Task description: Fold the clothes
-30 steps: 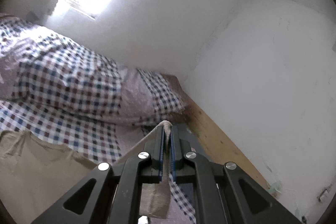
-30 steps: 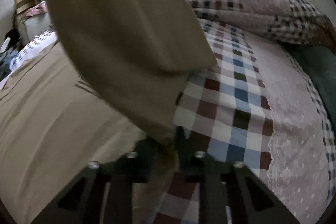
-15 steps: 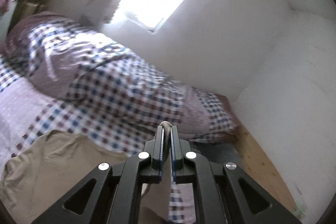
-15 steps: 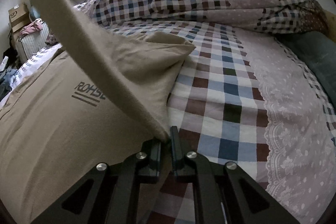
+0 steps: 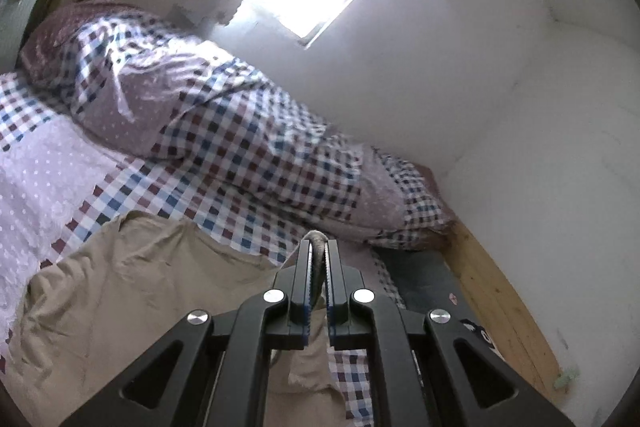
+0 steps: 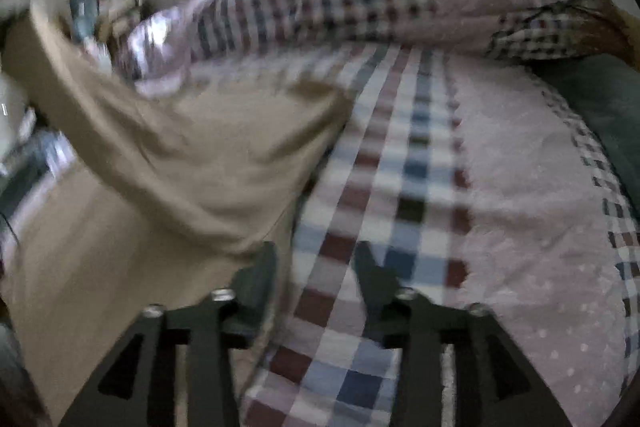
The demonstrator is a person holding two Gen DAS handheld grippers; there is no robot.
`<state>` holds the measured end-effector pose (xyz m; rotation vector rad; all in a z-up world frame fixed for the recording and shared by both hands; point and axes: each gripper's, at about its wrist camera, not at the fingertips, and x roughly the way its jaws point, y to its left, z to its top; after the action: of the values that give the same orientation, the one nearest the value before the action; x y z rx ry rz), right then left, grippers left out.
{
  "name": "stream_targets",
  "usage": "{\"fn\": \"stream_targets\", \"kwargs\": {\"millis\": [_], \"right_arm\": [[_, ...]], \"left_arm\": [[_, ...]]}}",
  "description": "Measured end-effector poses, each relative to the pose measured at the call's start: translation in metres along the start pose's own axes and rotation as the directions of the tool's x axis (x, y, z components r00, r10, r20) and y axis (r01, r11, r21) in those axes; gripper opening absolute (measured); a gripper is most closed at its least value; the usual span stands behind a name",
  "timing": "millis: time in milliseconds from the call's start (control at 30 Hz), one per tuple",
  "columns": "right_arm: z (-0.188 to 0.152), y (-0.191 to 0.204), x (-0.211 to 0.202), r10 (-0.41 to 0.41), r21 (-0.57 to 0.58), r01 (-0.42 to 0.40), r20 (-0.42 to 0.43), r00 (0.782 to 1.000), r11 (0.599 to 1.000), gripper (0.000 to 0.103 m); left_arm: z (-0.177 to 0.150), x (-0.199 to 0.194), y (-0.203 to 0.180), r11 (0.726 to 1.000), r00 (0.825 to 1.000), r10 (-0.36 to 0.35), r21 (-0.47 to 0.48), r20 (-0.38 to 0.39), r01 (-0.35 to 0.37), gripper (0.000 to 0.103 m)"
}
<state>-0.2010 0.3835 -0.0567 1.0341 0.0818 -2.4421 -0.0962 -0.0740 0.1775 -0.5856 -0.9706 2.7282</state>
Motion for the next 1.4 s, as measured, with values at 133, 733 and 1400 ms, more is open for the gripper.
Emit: {"fn": "stream_targets", "kwargs": {"millis": [133,733,1400], "right_arm": [[0.033,-0.008,-0.002,-0.058,0.071,0.056,0.03,0.998,0.996,0.052],[0.124,-0.049,0.168,-0.053,0.331,0.087,-0.11,0.993,0.94,0.052],[0.169,-0.05,0.209,-0.384,0.188,0.425,-0.222,0.897,0.885,0.007]], "left_arm": [[-0.009,-0.011,0.017,1.0,1.0,-0.001,0.01,-0.006,0.001,0.004],[-0.033,0.026,0.056,0.999,0.994,-0.023,0.029,-0.103,0.026,0.004],[-0.021,0.043,0.14,0.996,0.99,0.091,-0.01,-0.112,-0.092,0.004]]}}
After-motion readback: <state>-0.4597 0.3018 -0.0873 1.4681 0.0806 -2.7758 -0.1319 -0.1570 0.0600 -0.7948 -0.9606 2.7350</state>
